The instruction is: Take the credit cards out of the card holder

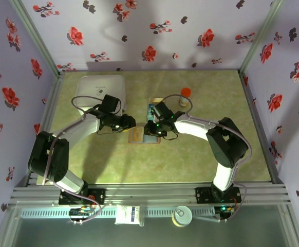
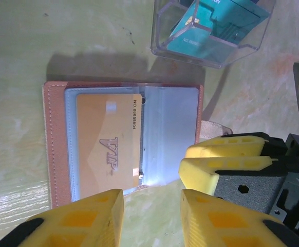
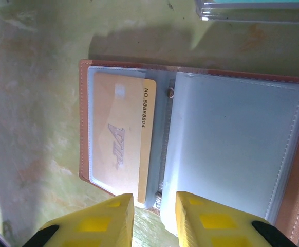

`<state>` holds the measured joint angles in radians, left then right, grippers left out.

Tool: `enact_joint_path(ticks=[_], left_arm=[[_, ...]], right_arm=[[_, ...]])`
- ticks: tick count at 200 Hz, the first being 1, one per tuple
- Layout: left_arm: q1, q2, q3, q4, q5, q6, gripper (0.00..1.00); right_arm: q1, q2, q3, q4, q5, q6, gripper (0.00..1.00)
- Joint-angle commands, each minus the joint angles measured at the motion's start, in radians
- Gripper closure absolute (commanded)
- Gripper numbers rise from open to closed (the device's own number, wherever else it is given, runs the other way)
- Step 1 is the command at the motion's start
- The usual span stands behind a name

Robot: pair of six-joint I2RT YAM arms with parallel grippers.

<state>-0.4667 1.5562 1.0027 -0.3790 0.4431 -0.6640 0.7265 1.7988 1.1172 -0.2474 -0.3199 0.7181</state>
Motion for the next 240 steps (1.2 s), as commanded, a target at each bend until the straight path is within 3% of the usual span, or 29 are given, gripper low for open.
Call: enact_joint_path(ticks=[1, 41, 94, 135, 240], left_arm=[[-0.008, -0.020, 0.009, -0.002, -0.017, 0.030, 0.66], [-0.008, -0.051, -0.033, 0.017, -0.007, 0.049, 0.67], [-0.008, -0.041, -0.117, 0.100, 0.023, 0.044, 0.80], [-0.005, 0.024, -0.104, 0.111, 0.024, 0.051, 0.89], [0.045, 0.177, -0.094, 0.138, 0.020, 0.078, 0.97]], right_arm=[[-0.004, 0.008, 0.009, 0.051, -0.035, 0.032, 0.71], [-0.002, 0.052, 0.014, 0.087, -0.078, 0.061, 0.71], [-0.002, 0.053, -0.004, 0.132, -0.109, 0.098, 0.72], [-0.002, 0.094, 0.027, 0.133, -0.144, 0.095, 0.72], [-0.004, 0.188, 0.104, 0.113, -0.155, 0.090, 0.79]])
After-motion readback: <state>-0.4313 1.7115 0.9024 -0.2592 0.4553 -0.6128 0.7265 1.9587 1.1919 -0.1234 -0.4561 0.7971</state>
